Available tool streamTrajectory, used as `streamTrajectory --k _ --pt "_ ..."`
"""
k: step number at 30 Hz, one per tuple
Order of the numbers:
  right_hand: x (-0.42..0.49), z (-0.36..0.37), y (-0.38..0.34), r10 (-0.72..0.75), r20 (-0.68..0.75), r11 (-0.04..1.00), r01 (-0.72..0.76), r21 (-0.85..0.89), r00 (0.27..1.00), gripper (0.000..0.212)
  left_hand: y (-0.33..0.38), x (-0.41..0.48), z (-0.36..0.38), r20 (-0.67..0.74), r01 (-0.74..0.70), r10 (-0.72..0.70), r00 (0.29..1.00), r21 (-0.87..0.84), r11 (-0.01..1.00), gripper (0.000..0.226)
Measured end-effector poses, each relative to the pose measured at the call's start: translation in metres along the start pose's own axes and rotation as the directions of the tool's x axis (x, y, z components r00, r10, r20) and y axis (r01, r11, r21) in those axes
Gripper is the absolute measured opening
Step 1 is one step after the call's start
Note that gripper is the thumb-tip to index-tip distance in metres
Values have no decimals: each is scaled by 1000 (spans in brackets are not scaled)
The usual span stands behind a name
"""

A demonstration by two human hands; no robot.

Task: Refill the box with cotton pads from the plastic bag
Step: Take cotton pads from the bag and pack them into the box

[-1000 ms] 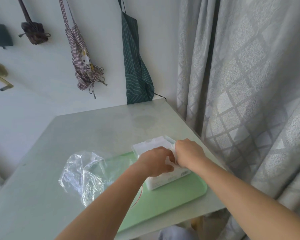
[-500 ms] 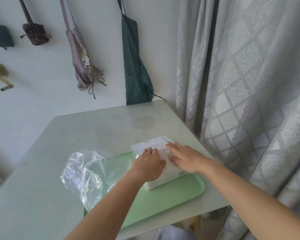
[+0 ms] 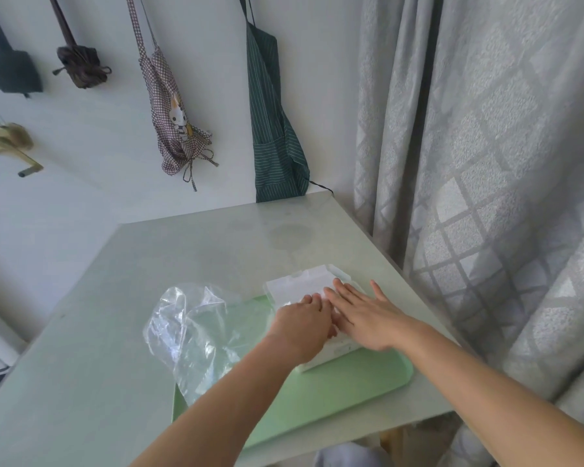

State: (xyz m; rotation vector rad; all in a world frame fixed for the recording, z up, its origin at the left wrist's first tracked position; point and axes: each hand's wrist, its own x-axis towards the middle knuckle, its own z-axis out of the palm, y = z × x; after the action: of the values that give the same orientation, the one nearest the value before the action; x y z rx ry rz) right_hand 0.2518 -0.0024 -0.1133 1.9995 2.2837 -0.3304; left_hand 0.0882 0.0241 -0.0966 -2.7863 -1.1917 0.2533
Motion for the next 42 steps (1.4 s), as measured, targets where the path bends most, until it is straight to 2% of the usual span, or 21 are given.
streamTrajectory --k 3,5,7,10,12,16,22,25,28,30,34,36,38,40,42 --pt "-2 -3 7 -5 -28 989 10 149 1000 64 -17 -12 -10 26 33 -28 999 -247 969 60" --pt "-4 -9 13 -21 -74 972 37 234 997 62 -32 -22 -13 5 87 -90 996 -333 939 65" --pt "-9 -16 20 -44 -84 965 64 255 996 57 -44 -33 -10 4 112 -116 993 -304 946 66" --pt "-14 -20 29 -73 -48 985 80 152 996 54 -45 -46 -8 38 142 -137 990 -256 956 61" --pt "-15 -17 29 -80 -42 992 84 94 996 54 -36 -46 -8 12 144 -145 989 -211 967 53" --pt "-9 -11 26 -67 -57 992 72 100 996 54 -20 -33 -7 -48 110 -113 992 -61 992 35" --pt "-6 -14 21 -33 -58 992 40 121 998 54 -17 -18 -2 18 109 -110 994 44 993 30" --pt "-7 -14 23 -14 -184 967 60 247 983 53 -23 -28 -13 3 135 -135 991 -94 986 37" --pt "-8 -10 29 108 -340 895 57 442 934 45 -39 -42 -10 -174 159 -204 964 -241 958 42" --pt "-11 -6 31 167 -317 845 30 535 933 35 -50 -50 -1 -217 201 -282 935 -331 922 36" --pt "-15 -4 31 235 -368 866 -21 500 900 17 -65 -56 9 -102 296 -336 936 -283 912 29" --pt "-17 -5 31 250 -378 883 -49 468 891 19 -70 -55 11 -69 345 -378 923 -287 894 26" --pt "-18 -6 31 253 -362 871 -49 488 897 23 -72 -51 10 -71 376 -432 899 -380 845 25" --pt "-22 -8 33 270 -353 816 -19 577 896 19 -73 -46 9 -112 337 -449 886 -510 792 23" --pt "-23 -8 38 276 -378 775 28 631 884 12 -72 -41 11 -137 239 -372 918 -556 796 30"
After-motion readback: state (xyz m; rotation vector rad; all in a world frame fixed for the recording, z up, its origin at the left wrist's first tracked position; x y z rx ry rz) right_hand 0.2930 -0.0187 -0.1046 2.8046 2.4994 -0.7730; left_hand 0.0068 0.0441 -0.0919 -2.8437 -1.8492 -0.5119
